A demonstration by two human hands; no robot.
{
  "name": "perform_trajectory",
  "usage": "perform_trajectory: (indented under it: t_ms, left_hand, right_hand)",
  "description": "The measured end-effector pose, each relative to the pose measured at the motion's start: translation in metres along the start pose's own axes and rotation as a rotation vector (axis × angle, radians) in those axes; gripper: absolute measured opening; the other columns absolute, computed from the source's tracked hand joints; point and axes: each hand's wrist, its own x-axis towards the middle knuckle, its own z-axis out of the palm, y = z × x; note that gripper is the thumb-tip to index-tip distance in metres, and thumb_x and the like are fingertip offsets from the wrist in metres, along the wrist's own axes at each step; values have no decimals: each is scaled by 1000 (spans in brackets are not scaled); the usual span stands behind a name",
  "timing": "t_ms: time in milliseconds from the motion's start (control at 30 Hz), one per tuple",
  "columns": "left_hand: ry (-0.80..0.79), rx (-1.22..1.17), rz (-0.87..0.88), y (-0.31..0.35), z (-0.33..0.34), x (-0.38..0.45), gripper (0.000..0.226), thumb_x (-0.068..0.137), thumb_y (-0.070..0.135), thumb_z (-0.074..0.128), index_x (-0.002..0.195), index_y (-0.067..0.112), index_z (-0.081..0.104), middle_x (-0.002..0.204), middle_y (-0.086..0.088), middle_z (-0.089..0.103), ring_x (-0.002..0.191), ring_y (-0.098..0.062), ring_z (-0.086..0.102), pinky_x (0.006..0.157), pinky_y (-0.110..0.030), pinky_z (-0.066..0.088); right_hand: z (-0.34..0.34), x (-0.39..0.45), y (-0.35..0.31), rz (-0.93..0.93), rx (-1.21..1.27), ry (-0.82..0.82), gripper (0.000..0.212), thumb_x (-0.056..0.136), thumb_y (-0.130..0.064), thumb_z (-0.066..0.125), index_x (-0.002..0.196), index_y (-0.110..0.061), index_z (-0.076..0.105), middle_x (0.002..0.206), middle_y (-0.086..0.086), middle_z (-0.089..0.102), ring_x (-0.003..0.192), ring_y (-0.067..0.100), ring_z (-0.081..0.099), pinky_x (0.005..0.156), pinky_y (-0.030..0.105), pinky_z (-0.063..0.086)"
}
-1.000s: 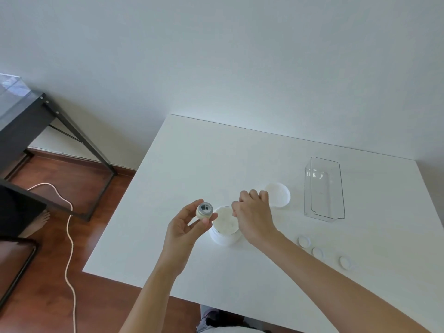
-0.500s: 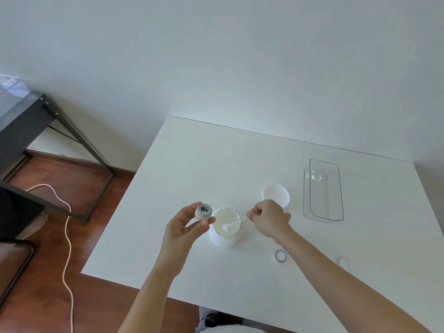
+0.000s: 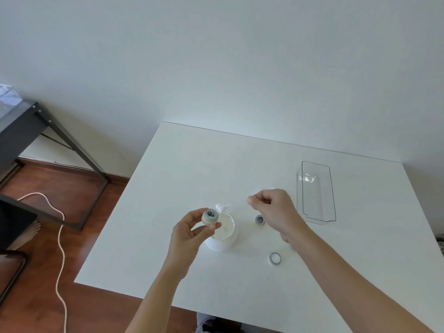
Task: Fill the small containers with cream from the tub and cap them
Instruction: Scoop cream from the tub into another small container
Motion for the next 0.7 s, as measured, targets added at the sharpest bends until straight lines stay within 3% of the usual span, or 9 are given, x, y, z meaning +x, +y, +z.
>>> perform_trajectory:
  t_ms: [100, 200, 333, 467, 567, 700]
  left_hand:
    - [-12, -5, 6, 4, 4, 0, 33, 88, -1, 73, 118, 11, 67, 118, -5, 75, 104, -27, 75, 95, -33, 53]
    - [-12, -8, 12, 6, 6, -1, 34, 87, 2, 74, 119, 10, 67, 119, -6, 74, 104, -28, 75, 97, -36, 53]
    - [-7, -29, 32, 8, 7, -2, 37, 81, 12, 78, 117, 12, 69, 118, -8, 75, 104, -28, 75, 89, -27, 58]
    - [-14, -72, 31, 10, 7, -2, 35, 79, 16, 83, 112, 16, 72, 116, -8, 75, 107, -29, 74, 94, -33, 54]
    - [-11, -91, 33, 10, 6, -2, 35, 80, 15, 79, 114, 14, 72, 115, -8, 76, 108, -29, 73, 99, -39, 51]
    - [-15, -91, 27, 9, 6, -1, 38, 79, 15, 79, 116, 13, 70, 116, -7, 76, 108, -29, 73, 100, -39, 50]
  right_hand:
    - [5, -11, -6, -151, -94, 102, 19, 88, -27, 66, 71, -20, 66, 56, -14, 50, 56, 3, 47, 81, 38, 39]
    - [12, -21, -7, -394, -199, 207, 19, 89, -21, 65, 71, -27, 62, 68, -16, 54, 69, -5, 52, 85, 37, 36]
    - [18, -27, 0, -717, -435, 339, 15, 89, -14, 66, 76, -22, 66, 79, -10, 57, 74, 11, 55, 76, 28, 19]
    - [17, -28, 9, -1107, -712, 491, 23, 91, -10, 56, 75, -23, 66, 74, -8, 55, 69, 17, 54, 74, 32, 20]
    - [17, -28, 18, -1222, -780, 545, 35, 95, -6, 44, 76, -23, 67, 73, -10, 56, 71, 16, 55, 73, 33, 22]
    - [15, -26, 28, -1258, -807, 591, 30, 83, 3, 58, 80, -25, 69, 75, -11, 56, 76, 14, 52, 74, 34, 21]
